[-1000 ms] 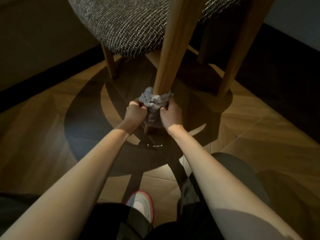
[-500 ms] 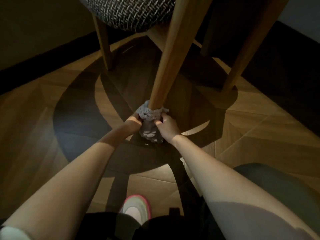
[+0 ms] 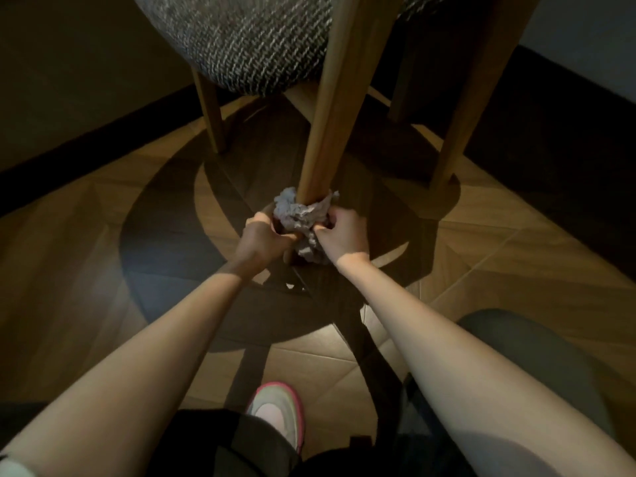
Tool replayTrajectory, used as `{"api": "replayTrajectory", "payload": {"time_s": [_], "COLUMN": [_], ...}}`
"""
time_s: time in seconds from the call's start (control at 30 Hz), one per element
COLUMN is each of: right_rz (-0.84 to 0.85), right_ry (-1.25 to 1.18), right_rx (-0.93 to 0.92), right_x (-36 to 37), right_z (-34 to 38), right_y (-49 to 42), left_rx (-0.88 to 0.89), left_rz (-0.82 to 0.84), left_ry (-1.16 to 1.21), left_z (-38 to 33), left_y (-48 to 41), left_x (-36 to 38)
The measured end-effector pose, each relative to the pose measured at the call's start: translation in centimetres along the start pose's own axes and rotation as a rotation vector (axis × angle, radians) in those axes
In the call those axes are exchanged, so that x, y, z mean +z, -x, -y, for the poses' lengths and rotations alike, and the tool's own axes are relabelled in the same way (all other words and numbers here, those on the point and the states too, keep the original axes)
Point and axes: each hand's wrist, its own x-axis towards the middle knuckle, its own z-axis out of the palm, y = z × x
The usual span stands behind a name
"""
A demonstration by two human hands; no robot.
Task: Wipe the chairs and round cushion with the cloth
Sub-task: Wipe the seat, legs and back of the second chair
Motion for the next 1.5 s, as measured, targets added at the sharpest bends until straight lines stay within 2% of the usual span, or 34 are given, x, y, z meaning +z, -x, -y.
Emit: {"api": "replayTrajectory", "payload": {"time_s": [0.1, 0.17, 0.27, 0.33, 0.4, 0.53, 0.77, 1.07, 1.13, 1.2, 1.3, 1.5], "right_rz": [-0.052, -0.150, -0.242, -0.266, -0.270, -0.311, -0.547, -0.701, -0.678, -0.584, -0.458, -0.473], "right_ry": [0.001, -0.120, -0.272, -0.301, -0.346, -0.337, -0.252, -0.300, -0.266, -0.213, -0.145, -0.150], "right_rx": [-0.087, -0.172, -0.272, -0.292, -0.296, -0.323, -0.272, -0.320, -0.316, -0.316, -0.305, -0.259], "right_x": [-3.0, -5.4, -8.8, -10.5, -11.8, -14.4, -21.3, -28.1, -29.2, -29.5, -28.6, -27.1], "right_z": [2.1, 3.5, 5.5, 6.9, 8.1, 8.6, 8.3, 12.9, 13.8, 14.4, 14.2, 10.6], "right_y": [0.4, 1.2, 2.2, 2.5, 2.8, 3.8, 3.6, 0.3, -1.1, -2.4, -3.8, -5.0], "left_rx": [0.128, 0.201, 0.265, 0.277, 0.265, 0.288, 0.354, 0.377, 0.365, 0.349, 0.372, 0.459], "left_rz": [-0.085, -0.143, -0.407, -0.537, -0.568, -0.533, -0.430, -0.400, -0.427, -0.455, -0.414, -0.290], "left_ry": [-0.071, -0.036, -0.085, -0.013, 0.136, 0.159, 0.201, 0.227, 0.246, 0.234, 0.268, 0.269], "left_z": [-3.5, -6.6, -11.4, -13.8, -15.3, -16.8, -23.0, -30.8, -31.8, -32.2, -31.7, -29.7], "left_y": [1.3, 2.6, 4.7, 6.5, 8.5, 10.6, 8.7, 5.0, 4.3, 3.6, 2.6, 1.7], "left_x": [-1.3, -1.6, -1.8, -1.6, -1.2, 0.2, 3.4, 5.4, 5.9, 6.1, 5.8, 6.5]}}
